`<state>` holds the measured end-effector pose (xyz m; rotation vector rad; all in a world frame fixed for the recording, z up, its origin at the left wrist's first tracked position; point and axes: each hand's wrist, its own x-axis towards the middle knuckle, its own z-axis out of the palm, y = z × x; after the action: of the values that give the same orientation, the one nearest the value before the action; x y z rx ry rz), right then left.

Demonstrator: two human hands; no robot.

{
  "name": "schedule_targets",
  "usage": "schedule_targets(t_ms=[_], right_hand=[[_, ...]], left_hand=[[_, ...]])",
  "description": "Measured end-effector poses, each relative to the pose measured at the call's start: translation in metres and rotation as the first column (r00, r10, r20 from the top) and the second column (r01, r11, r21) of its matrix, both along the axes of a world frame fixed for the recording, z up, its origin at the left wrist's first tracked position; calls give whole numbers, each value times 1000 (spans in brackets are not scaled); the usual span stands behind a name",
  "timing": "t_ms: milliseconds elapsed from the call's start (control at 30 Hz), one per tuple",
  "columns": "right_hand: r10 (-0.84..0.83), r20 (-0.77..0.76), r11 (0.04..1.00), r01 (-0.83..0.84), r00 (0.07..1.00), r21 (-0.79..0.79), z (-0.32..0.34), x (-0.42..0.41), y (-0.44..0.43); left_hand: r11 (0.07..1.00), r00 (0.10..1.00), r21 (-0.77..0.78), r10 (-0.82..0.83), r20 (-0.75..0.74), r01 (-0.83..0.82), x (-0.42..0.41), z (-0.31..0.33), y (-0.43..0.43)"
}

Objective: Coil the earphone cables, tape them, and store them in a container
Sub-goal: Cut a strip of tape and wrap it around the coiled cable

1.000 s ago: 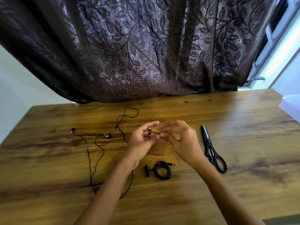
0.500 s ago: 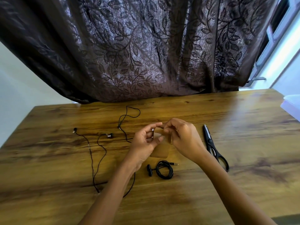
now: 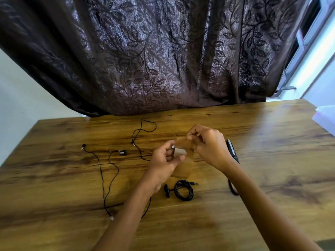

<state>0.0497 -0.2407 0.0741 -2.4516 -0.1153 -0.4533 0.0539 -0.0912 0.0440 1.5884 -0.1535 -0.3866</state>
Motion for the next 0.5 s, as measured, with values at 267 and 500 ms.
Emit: schedule_targets(t_ms=[267,500], right_hand=[[119,-76,990,-113,990,88,8,-2,1],[117,-18,988,-115,993,103,10,0,2]], left_hand=[[999,1000,-25,31,-5,-31,1,11,4],[989,986,47,133,96,-138,5,15,1]])
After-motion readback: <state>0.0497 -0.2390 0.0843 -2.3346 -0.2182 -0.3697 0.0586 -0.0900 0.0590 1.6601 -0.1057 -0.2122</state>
